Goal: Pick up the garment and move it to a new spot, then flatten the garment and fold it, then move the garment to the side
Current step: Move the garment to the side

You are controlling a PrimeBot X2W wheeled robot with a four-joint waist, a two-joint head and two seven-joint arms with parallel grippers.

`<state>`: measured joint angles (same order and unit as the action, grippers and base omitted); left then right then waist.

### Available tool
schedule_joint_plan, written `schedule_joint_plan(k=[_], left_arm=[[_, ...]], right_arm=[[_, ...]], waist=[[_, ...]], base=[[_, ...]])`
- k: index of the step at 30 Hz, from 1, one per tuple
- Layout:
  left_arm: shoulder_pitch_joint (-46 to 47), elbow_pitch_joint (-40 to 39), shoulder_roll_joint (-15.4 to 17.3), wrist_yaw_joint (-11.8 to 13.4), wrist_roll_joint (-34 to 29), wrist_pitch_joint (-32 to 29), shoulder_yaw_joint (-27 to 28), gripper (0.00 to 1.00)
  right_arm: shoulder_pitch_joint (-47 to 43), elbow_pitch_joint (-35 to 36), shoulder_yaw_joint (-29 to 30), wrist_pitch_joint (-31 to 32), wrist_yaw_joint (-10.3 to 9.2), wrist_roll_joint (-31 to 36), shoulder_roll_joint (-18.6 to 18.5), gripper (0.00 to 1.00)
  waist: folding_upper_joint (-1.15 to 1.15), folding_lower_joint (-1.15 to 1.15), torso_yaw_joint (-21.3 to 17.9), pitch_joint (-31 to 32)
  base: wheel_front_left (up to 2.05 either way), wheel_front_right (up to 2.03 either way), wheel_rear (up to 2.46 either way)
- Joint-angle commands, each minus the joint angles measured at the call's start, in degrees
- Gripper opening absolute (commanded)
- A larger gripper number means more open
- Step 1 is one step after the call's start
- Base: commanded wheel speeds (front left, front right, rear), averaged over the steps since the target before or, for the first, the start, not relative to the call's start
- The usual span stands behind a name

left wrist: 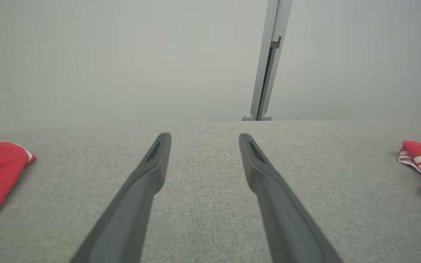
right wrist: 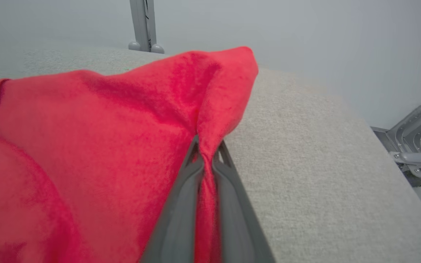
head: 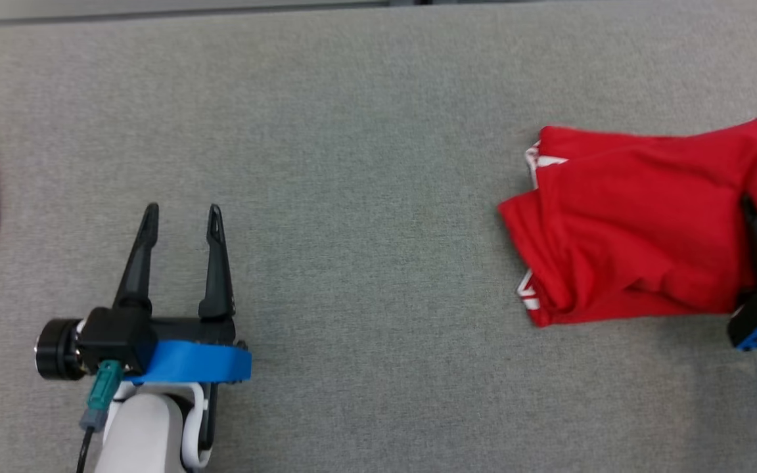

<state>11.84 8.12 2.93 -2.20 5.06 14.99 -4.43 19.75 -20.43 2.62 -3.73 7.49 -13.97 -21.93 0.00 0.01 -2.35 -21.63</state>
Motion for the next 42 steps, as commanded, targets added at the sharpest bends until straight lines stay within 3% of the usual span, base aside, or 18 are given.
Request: schedule_joint_plan(k=[1, 8, 16, 30, 41, 42], left_arm=[[1.32, -0.49, 0.11, -0.3, -0.44, 0.28, 0.15, 1.0], [4.0, -1.67, 0.91, -0.56, -1.52, 0.27, 1.05, 1.0], [5.46, -3.77, 1.26, -0.8, -2.04, 0.27, 1.3, 1.0], [8.62, -4.66, 1.62, -1.18, -2.6, 0.27, 1.25, 1.0], [9.43, -5.05, 1.97, -1.13, -2.78, 0.27, 1.53, 1.0], [9.52, -5.0, 1.96, -1.13, -2.76, 0.27, 1.52, 1.0]], right_arm=[[-0.49, 1.04, 0.9, -0.03, 0.01, -0.47, -0.42, 0.0], [1.4, 6.62, 1.77, 1.38, 0.02, 1.35, 0.23, 0.0], [11.07, 6.55, -0.12, 4.55, 0.01, 1.55, -4.1, 0.0], [26.34, -10.6, 2.99, 7.42, 0.01, 4.24, -16.02, 0.0], [35.41, -21.98, 2.22, 8.78, 0.0, 8.85, -19.45, 0.0], [36.05, -22.87, 2.5, 8.41, 0.0, 9.18, -19.36, 0.38]], waist=[[0.0, -0.01, -0.22, -0.54], [0.0, -0.01, -1.69, -2.07], [0.0, -0.01, -1.12, -5.96], [0.0, -0.01, 1.76, -11.72], [0.0, -0.01, 2.24, -13.05], [0.0, -0.01, 2.3, -13.05]], base=[[0.0, 0.0, 0.0], [0.0, 0.0, 0.0], [0.0, 0.0, 0.0], [0.0, 0.0, 0.0], [0.0, 0.0, 0.0], [0.0, 0.0, 0.0]])
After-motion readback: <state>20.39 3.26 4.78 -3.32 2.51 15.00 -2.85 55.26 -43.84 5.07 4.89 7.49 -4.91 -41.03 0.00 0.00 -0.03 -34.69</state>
